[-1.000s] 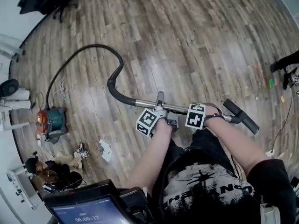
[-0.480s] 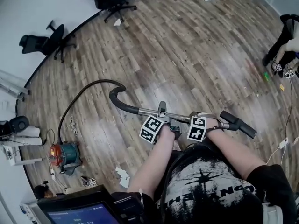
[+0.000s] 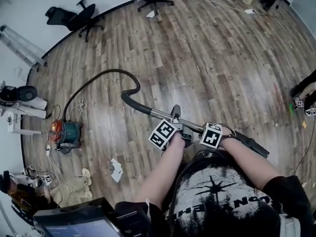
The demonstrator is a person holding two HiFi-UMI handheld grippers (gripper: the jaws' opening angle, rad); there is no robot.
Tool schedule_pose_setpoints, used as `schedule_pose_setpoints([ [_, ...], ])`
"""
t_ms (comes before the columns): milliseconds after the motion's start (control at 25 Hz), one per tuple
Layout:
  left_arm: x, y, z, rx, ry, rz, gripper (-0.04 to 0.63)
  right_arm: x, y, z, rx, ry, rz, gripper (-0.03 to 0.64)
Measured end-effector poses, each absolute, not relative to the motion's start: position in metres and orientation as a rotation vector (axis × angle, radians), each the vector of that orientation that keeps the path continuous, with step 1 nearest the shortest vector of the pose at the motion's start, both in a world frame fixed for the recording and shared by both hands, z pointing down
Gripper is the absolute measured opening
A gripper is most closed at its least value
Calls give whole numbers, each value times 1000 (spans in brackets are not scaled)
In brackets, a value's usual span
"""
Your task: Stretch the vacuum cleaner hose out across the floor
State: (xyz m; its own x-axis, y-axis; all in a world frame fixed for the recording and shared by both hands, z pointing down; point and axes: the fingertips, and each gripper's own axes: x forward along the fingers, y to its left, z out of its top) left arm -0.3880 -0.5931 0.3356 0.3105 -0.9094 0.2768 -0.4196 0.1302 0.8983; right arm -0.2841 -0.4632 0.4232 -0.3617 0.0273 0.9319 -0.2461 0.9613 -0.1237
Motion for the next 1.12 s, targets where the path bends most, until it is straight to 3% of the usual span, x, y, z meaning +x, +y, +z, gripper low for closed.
schedule_pose_setpoints([
  [520,-341,-528,312,1428,-1369,-741,51,-226,-408,409,-190,-1993,278,61],
  [1120,-299,-469,346,1528,-1092,-614,48,-205,-336,439,181,-1923,340,63],
])
